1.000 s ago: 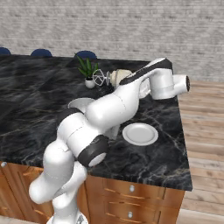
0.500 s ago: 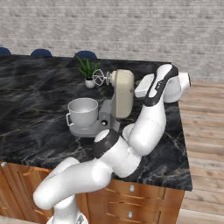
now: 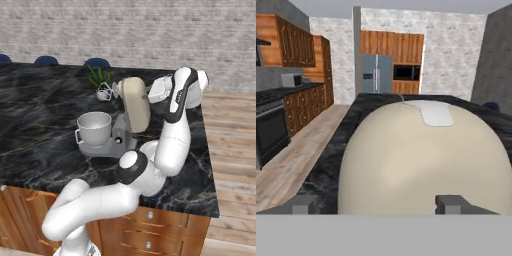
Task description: Add butter and sugar cubes to the stand mixer bowl and then turn on the stand mixer to begin making frosting.
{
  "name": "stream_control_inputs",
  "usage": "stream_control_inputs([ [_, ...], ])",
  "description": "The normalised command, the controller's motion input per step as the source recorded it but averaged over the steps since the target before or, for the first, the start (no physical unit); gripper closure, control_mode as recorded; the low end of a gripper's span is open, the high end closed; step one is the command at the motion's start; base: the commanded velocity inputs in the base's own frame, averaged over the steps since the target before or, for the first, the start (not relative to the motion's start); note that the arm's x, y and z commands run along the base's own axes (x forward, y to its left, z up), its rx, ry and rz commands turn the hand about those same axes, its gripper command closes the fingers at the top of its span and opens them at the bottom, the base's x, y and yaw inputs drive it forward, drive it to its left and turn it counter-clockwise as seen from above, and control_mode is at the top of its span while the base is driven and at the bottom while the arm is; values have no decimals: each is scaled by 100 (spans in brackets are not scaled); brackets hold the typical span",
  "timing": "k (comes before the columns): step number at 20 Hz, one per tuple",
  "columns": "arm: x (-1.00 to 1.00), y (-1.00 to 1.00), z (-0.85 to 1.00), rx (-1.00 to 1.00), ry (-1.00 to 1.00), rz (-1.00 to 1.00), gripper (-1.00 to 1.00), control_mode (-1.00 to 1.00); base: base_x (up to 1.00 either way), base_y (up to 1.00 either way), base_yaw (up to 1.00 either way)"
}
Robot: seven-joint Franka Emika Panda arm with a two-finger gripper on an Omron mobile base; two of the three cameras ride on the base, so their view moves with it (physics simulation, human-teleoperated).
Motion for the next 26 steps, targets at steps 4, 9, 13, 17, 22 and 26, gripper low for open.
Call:
stream_control_inputs([
  [4, -1, 100, 0, -15, 0, 1, -100, -100, 0, 0, 0],
  [9, -5, 100, 0, -20, 0, 3, -100, -100, 0, 0, 0],
  [13, -6, 100, -7, -22, 0, 3, -100, -100, 0, 0, 0],
  [17, -9, 65, 0, -9, -2, 0, -100, -100, 0, 0, 0],
  [22, -12, 24, 8, -1, -8, 0, -100, -100, 0, 0, 0],
  [26, -37, -13, 11, 0, -10, 0, -100, -100, 0, 0, 0],
])
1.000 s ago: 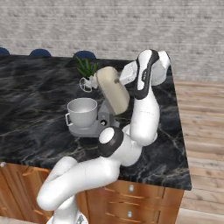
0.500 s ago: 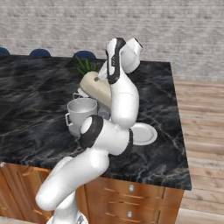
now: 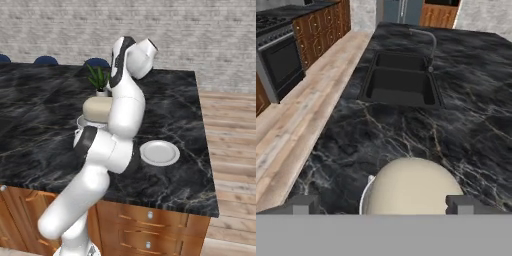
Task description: Add butter and sugar cubes to the stand mixer bowl and then turn on the stand mixer to begin making frosting.
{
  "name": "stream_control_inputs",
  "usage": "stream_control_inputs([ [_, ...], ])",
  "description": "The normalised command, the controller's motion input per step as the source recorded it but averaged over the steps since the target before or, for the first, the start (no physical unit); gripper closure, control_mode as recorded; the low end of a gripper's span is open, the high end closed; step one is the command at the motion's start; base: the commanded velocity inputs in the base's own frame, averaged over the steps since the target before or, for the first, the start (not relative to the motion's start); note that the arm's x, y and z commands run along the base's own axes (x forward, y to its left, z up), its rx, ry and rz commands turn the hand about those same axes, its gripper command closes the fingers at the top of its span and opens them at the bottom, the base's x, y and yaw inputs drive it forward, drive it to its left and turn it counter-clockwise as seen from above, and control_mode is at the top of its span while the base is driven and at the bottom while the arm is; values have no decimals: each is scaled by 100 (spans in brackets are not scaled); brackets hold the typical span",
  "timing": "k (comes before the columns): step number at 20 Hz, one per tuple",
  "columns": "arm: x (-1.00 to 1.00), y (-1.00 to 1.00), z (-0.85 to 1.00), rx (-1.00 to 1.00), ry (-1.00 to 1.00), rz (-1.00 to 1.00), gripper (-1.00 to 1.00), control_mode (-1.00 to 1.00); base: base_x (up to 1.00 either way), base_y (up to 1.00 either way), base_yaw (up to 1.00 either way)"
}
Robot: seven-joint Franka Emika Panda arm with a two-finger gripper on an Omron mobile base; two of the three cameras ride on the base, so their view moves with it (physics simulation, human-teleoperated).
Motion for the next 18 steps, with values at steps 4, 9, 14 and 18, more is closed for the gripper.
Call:
stream_control_inputs([
  [4, -92, -23, -2, 0, -10, -7, -100, -100, 0, 0, 0],
  [9, -93, 15, -42, 3, -5, -20, -100, -100, 0, 0, 0],
  [14, -76, 20, -41, 16, -12, -27, -100, -100, 0, 0, 0],
  [18, -54, 14, -45, 17, -11, -37, -100, -100, 0, 0, 0],
])
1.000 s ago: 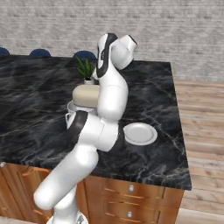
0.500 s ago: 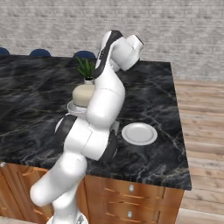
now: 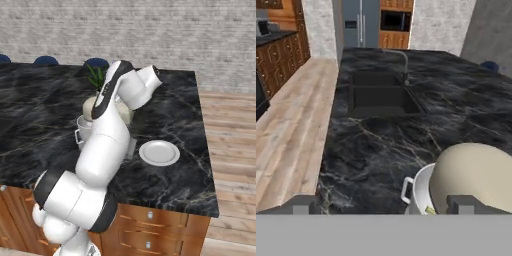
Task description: Add butter and sugar cubes to the stand mixer bowl and then turn on the stand mixer to begin making frosting.
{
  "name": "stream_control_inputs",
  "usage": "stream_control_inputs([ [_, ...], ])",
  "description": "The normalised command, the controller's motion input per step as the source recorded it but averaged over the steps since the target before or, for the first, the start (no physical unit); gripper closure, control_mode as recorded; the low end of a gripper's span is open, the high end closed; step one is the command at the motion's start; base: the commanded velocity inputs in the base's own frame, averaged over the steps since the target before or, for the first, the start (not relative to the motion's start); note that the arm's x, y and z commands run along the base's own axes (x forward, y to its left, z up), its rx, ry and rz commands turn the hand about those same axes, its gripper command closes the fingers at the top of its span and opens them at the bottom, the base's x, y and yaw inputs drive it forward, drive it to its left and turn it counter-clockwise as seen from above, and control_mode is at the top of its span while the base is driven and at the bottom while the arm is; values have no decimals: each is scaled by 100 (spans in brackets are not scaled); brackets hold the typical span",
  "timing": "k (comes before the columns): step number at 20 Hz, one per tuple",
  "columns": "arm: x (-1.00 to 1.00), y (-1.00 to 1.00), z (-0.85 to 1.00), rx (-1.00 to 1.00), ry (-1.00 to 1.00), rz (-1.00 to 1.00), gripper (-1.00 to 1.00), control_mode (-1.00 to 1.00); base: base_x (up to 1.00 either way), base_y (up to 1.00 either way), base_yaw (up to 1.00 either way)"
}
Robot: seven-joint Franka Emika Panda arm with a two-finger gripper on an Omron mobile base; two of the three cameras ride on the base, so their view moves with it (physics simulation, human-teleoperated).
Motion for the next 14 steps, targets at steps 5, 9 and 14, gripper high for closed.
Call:
stream_control_inputs([
  [5, -26, 6, -41, 9, -6, -51, -100, -100, 0, 0, 0],
  [9, -14, -7, -41, 13, -3, -51, -100, -100, 0, 0, 0],
  [14, 0, -7, -51, 9, -8, -32, -100, -100, 0, 0, 0],
])
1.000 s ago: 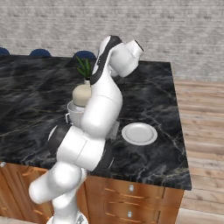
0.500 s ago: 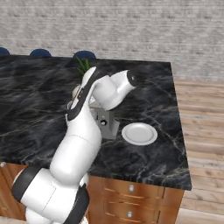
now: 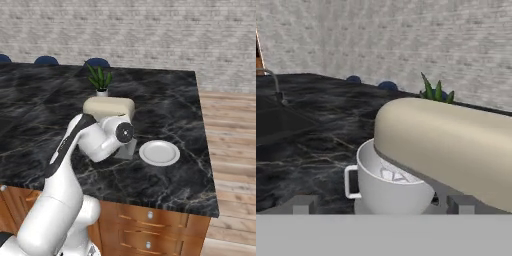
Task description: Add butter and sugar cubes to the stand mixer bowl and then turn on the stand mixer to begin making frosting.
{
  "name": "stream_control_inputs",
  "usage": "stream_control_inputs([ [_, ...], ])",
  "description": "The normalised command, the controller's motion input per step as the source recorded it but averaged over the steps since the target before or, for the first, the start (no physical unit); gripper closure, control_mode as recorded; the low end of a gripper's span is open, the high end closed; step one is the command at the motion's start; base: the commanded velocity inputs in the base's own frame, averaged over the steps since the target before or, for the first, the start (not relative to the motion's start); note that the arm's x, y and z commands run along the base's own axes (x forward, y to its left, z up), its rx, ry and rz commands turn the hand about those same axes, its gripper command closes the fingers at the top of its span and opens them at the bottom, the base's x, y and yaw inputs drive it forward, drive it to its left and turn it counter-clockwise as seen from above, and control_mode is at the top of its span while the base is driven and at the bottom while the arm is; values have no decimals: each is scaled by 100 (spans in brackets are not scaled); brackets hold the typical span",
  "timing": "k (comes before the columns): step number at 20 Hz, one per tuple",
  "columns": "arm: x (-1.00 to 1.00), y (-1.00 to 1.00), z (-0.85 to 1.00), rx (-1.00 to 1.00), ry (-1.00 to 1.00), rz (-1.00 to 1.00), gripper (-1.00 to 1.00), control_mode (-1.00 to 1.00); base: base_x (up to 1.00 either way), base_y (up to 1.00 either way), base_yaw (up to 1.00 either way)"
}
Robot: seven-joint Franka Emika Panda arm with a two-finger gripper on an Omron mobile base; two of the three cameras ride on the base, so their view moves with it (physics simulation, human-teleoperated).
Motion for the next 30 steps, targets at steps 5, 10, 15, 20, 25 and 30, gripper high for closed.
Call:
stream_control_inputs([
  [5, 0, -12, -68, 7, -13, -9, -100, -100, 0, 0, 0],
  [10, 0, -20, -65, 4, -13, -3, -100, -100, 0, 0, 0],
  [15, 4, -13, -31, 6, -6, -18, -100, -100, 0, 0, 0],
  [20, 26, 8, -39, 0, 0, -27, -100, -100, 0, 0, 0],
  [25, 31, 15, -44, 0, 0, -16, -100, -100, 0, 0, 0],
  [30, 8, 29, -28, 0, 0, -5, -100, -100, 0, 0, 0],
])
